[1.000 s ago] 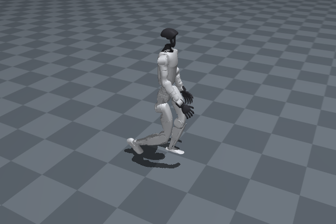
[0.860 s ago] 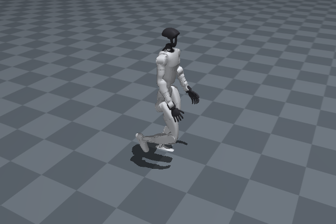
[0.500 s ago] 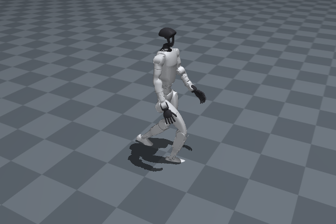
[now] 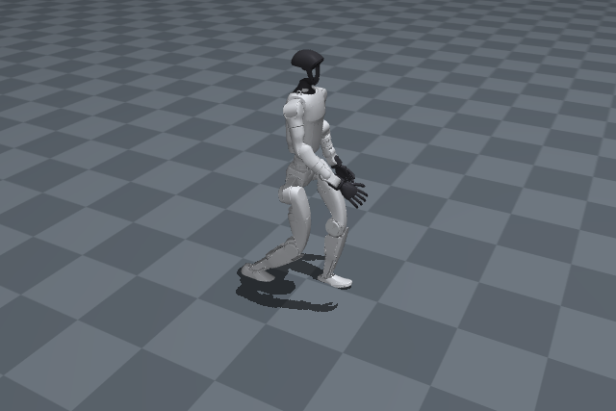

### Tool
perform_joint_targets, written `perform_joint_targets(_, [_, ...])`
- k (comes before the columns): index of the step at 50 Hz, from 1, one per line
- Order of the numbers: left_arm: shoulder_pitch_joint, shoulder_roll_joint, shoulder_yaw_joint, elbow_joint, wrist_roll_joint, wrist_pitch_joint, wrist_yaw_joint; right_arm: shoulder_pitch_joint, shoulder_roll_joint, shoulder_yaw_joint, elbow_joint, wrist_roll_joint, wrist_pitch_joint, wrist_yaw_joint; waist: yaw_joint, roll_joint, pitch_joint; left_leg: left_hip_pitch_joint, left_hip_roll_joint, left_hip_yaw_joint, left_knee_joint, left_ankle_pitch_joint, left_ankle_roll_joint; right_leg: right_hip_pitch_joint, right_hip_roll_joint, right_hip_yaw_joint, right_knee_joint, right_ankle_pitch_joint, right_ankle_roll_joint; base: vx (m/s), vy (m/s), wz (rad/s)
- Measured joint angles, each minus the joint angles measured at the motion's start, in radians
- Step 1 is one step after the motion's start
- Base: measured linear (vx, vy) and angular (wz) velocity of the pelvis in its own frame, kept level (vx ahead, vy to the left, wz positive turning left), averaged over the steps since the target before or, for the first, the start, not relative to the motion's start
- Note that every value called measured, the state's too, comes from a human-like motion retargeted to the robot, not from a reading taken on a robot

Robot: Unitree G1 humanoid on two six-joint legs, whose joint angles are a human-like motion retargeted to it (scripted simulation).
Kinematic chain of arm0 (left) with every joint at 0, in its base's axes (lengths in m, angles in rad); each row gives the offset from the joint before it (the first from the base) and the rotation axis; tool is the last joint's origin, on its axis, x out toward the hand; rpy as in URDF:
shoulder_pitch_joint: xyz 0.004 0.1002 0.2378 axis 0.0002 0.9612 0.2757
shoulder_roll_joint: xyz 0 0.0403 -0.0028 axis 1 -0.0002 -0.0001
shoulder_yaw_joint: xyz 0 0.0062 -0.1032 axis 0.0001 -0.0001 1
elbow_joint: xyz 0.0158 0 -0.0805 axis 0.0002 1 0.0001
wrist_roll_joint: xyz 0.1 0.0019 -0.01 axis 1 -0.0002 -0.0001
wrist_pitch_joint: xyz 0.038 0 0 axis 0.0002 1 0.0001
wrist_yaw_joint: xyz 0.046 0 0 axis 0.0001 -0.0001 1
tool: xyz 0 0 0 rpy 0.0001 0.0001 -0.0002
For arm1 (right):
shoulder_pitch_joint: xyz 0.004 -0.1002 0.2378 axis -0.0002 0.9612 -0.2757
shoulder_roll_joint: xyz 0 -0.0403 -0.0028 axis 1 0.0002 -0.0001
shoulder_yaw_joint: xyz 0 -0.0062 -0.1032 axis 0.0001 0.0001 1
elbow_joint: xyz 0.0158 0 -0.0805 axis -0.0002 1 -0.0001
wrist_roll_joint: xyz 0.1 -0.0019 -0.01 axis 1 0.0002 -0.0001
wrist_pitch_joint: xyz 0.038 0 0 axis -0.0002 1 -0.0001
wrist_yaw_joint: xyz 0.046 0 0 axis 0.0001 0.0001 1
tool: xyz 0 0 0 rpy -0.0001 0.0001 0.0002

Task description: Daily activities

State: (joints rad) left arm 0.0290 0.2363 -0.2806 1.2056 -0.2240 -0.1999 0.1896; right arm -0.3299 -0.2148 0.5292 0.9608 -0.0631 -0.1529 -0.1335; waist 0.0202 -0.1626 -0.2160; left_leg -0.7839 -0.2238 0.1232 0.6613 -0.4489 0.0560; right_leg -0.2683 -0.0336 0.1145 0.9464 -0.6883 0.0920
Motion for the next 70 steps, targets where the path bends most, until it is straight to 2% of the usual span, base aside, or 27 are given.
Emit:
perform_joint_targets(3, [-0.006, -0.008, -0.002, 0.008, 0.006, 0.007, 0.011, 0.071, 0.012, 0.007, 0.046, 0.0, 0.011, 0.03, -0.033, -0.044, -0.007, 0.02, -0.077, 0.015, 0.092, 0.002, 0.036, 0.003, -0.058, 0.015, 0.195, 0.098, 0.079, 0.01, 0.01, 0.08])
perform_joint_targets(5, [-0.029, -0.003, -0.004, 0.011, 0.007, 0.014, 0.013, 0.112, 0.018, 0.002, 0.085, 0.014, 0.013, 0.067, -0.057, -0.1, -0.003, 0.111, -0.157, 0.019, 0.012, 0.016, 0.063, -0.028, -0.118, 0.042, 0.354, 0.262, 0.163, 0.0, 0.0, 0.0])
perform_joint_targets(7, [-0.055, 0.001, -0.006, 0.001, 0.006, 0.015, 0.019, 0.147, 0.019, -0.002, 0.115, 0.022, 0.017, 0.088, -0.084, -0.117, 0.0, 0.177, -0.181, 0.009, -0.02, -0.011, 0.077, -0.104, -0.136, 0.022, 0.514, 0.413, 0.17, 0.0, -0.05, -0.15])
perform_joint_targets(9, [-0.085, 0.002, -0.014, -0.013, 0.007, 0.015, 0.027, 0.178, 0.012, -0.01, 0.137, 0.023, 0.018, 0.097, -0.112, -0.112, 0.005, 0.242, -0.195, -0.006, -0.043, -0.05, 0.092, -0.194, -0.166, 0.02, 0.641, 0.45, 0.169, 0.01, 0.08, -0.33])
perform_joint_targets(10, [-0.115, 0.005, -0.016, -0.019, 0.007, 0.018, 0.03, 0.181, 0.001, -0.019, 0.146, 0.024, 0.017, 0.102, -0.119, -0.101, 0.008, 0.304, -0.2, -0.025, -0.119, -0.046, 0.099, -0.255, -0.178, 0.032, 0.684, 0.454, 0.168, 0.01, 0.14, -0.38])
perform_joint_targets(12, [-0.14, 0.003, -0.025, -0.039, 0.012, 0.015, 0.04, 0.215, -0.009, -0.031, 0.16, 0.027, 0.016, 0.095, -0.152, -0.096, 0.014, 0.363, -0.209, -0.032, -0.121, -0.084, 0.102, -0.346, -0.226, 0.03, 0.737, 0.374, 0.127, 0.01, 0.1, -0.45])
perform_joint_targets(13, [-0.17, 0.005, -0.024, -0.05, 0.013, 0.017, 0.044, 0.217, -0.022, -0.042, 0.164, 0.033, 0.014, 0.092, -0.151, -0.069, 0.021, 0.436, -0.19, -0.057, -0.207, -0.073, 0.1, -0.403, -0.221, 0.016, 0.723, 0.35, 0.094, 0.02, 0.07, -0.6])
perform_joint_targets(15, [-0.193, 0.001, -0.032, -0.075, 0.017, 0.01, 0.055, 0.248, -0.033, -0.058, 0.174, 0.043, 0.014, 0.077, -0.178, -0.067, 0.028, 0.489, -0.201, -0.065, -0.201, -0.098, 0.095, -0.488, -0.255, 0.014, 0.686, 0.271, 0.062, 0.01, 0.04, -0.46])
perform_joint_targets(18, [-0.259, 0.002, -0.041, -0.122, 0.022, 0.004, 0.066, 0.262, -0.059, -0.093, 0.187, 0.063, 0.02, 0.056, -0.167, 0.008, 0.05, 0.664, -0.134, -0.121, -0.386, -0.066, 0.082, -0.565, -0.189, -0.044, 0.466, 0.235, 0.04, 0.06, 0.01, -0.68])
perform_joint_targets(22, [-0.301, 0.005, -0.066, -0.179, 0.041, -0.023, 0.059, 0.294, -0.071, -0.127, 0.217, 0.078, 0.034, 0.042, -0.157, 0.054, 0.062, 0.812, -0.079, -0.151, -0.515, -0.037, 0.066, -0.597, -0.081, -0.04, 0.102, 0.225, 0.073, 0.01, -0.03, -0.53])
perform_joint_targets(24, [-0.306, 0.006, -0.081, -0.199, 0.058, -0.037, 0.054, 0.31, -0.072, -0.135, 0.232, 0.078, 0.037, 0.039, -0.151, 0.063, 0.06, 0.828, -0.064, -0.152, -0.48, -0.061, 0.058, -0.599, -0.038, -0.018, -0.036, 0.219, 0.085, 0.0, -0.04, -0.5])
perform_joint_targets(25, [-0.312, 0.01, -0.088, -0.209, 0.068, -0.043, 0.05, 0.31, -0.072, -0.143, 0.24, 0.078, 0.037, 0.038, -0.136, 0.095, 0.053, 0.829, -0.023, -0.154, -0.461, -0.087, 0.052, -0.575, 0.004, -0.036, -0.143, 0.234, 0.083, 0.04, -0.04, -0.61])
perform_joint_targets(29, [-0.268, -0.005, -0.11, -0.202, 0.087, -0.046, 0.031, 0.332, -0.066, -0.138, 0.252, 0.084, 0.037, 0.034, -0.124, 0.088, 0.064, 0.828, -0.021, -0.16, -0.199, -0.172, 0.029, -0.551, 0.04, -0.024, -0.048, 0.247, 0.065, 0.01, -0.07, -0.43])
perform_joint_targets(32, [-0.202, -0.016, -0.125, -0.159, 0.095, -0.035, 0.007, 0.336, -0.057, -0.127, 0.254, 0.094, 0.03, 0.027, -0.112, 0.124, 0.084, 0.774, 0.047, -0.148, 0.153, -0.21, -0.022, -0.497, 0.095, -0.069, 0.056, 0.258, 0.027, -0.01, -0.07, -0.37])
perform_joint_targets(33, [-0.176, -0.021, -0.13, -0.139, 0.099, -0.029, -0.003, 0.333, -0.054, -0.122, 0.25, 0.098, 0.026, 0.023, -0.107, 0.146, 0.09, 0.744, 0.086, -0.142, 0.282, -0.192, -0.049, -0.479, 0.12, -0.094, 0.081, 0.254, 0.007, -0.04, -0.07, -0.47])
perform_joint_targets(35, [-0.13, -0.033, -0.133, -0.091, 0.11, -0.015, -0.027, 0.313, -0.058, -0.106, 0.231, 0.102, 0.021, 0.014, -0.087, 0.238, 0.083, 0.634, 0.22, -0.145, 0.562, -0.113, -0.119, -0.449, 0.211, -0.17, 0.055, 0.254, -0.046, -0.06, -0.06, -0.65])
perform_joint_targets(37, [-0.091, -0.043, -0.14, -0.055, 0.12, 0.002, -0.043, 0.284, -0.067, -0.092, 0.201, 0.093, 0.018, -0.001, -0.056, 0.279, 0.069, 0.518, 0.305, -0.136, 0.762, -0.005, -0.142, -0.428, 0.262, -0.191, 0.03, 0.226, -0.087, -0.05, -0.05, -0.71])
perform_joint_targets(39, [-0.062, -0.042, -0.147, -0.035, 0.123, 0.015, -0.05, 0.242, -0.077, -0.08, 0.171, 0.08, 0.014, -0.019, -0.03, 0.282, 0.059, 0.399, 0.362, -0.119, 0.909, 0.026, -0.109, -0.393, 0.278, -0.185, -0.001, 0.19, -0.111, -0.03, -0.05, -0.49])
perform_joint_targets(43, [-0.02, -0.024, -0.142, -0.03, 0.11, 0.02, -0.043, 0.139, -0.093, -0.066, 0.122, 0.063, 0.009, -0.054, 0.018, 0.252, 0.05, 0.166, 0.411, -0.088, 1.018, -0.053, -0.009, -0.29, 0.276, -0.143, -0.09, 0.142, -0.114, -0.03, -0.04, -0.35])
perform_joint_targets(46, [0.01, -0.013, -0.12, -0.046, 0.088, 0.014, -0.028, 0.066, -0.099, -0.065, 0.088, 0.067, 0.008, -0.072, 0.044, 0.224, 0.053, 0.033, 0.387, -0.064, 0.916, -0.108, 0.024, -0.2, 0.258, -0.11, -0.148, 0.116, -0.1, -0.02, 0.0, -0.37])
perform_joint_targets(49, [0.031, -0.01, -0.091, -0.056, 0.06, 0.005, -0.019, 0.002, -0.099, -0.062, 0.059, 0.08, 0.004, -0.078, 0.054, 0.198, 0.057, -0.042, 0.328, -0.041, 0.683, -0.127, 0.017, -0.112, 0.227, -0.083, -0.193, 0.092, -0.085, -0.01, 0.02, -0.45])
perform_joint_targets(55, [0.037, -0.017, -0.055, -0.06, 0.02, 0.0, -0.011, -0.08, -0.088, -0.042, 0.024, 0.07, -0.002, -0.05, 0.015, 0.11, 0.03, -0.009, 0.094, -0.036, -0.021, -0.062, -0.014, -0.023, 0.072, -0.063, -0.191, 0.023, -0.053, 0.0, 0.01, -0.16])
perform_joint_targets(60, [0.032, -0.025, -0.05, -0.049, 0.026, 0.004, 0.001, -0.037, -0.063, -0.019, 0.034, 0.054, 0.005, -0.017, -0.006, 0.06, 0.02, -0.004, -0.003, -0.027, 0.06, -0.02, 0.012, 0.007, 0.001, -0.036, 0.024, -0.025, -0.015, 0.01, 0.03, -0.19])
perform_joint_targets(63, [0.004, -0.02, -0.057, -0.037, 0.036, 0.013, 0.005, 0.024, -0.04, -0.017, 0.067, 0.053, 0.01, 0.025, -0.03, -0.022, 0.037, 0.092, -0.11, -0.014, 0.047, 0.005, 0.049, 0.036, -0.091, -0.003, 0.19, 0.091, 0.077, 0.01, 0.02, -0.03])
perform_joint_targets(65, [-0.017, -0.021, -0.062, -0.038, 0.042, 0.017, 0.008, 0.07, -0.029, -0.017, 0.09, 0.06, 0.012, 0.054, -0.054, -0.068, 0.047, 0.16, -0.18, -0.017, 0.015, 0.002, 0.074, 0.007, -0.139, 0.02, 0.344, 0.261, 0.158, 0.0, 0.0, 0.0])
perform_joint_targets(67, [-0.042, -0.019, -0.067, -0.048, 0.052, 0.017, 0.013, 0.111, -0.021, -0.02, 0.108, 0.065, 0.014, 0.075, -0.077, -0.079, 0.05, 0.212, -0.197, -0.032, 0.004, -0.029, 0.085, -0.071, -0.147, 0.006, 0.498, 0.429, 0.17, -0.01, -0.05, -0.3])
perform_joint_targets(70, [-0.098, -0.014, -0.08, -0.069, 0.065, 0.018, 0.021, 0.158, -0.028, -0.036, 0.129, 0.065, 0.013, 0.091, -0.109, -0.063, 0.06, 0.322, -0.212, -0.07, -0.067, -0.064, 0.105, -0.213, -0.184, 0.019, 0.664, 0.469, 0.168, 0.01, 0.1, -0.48])
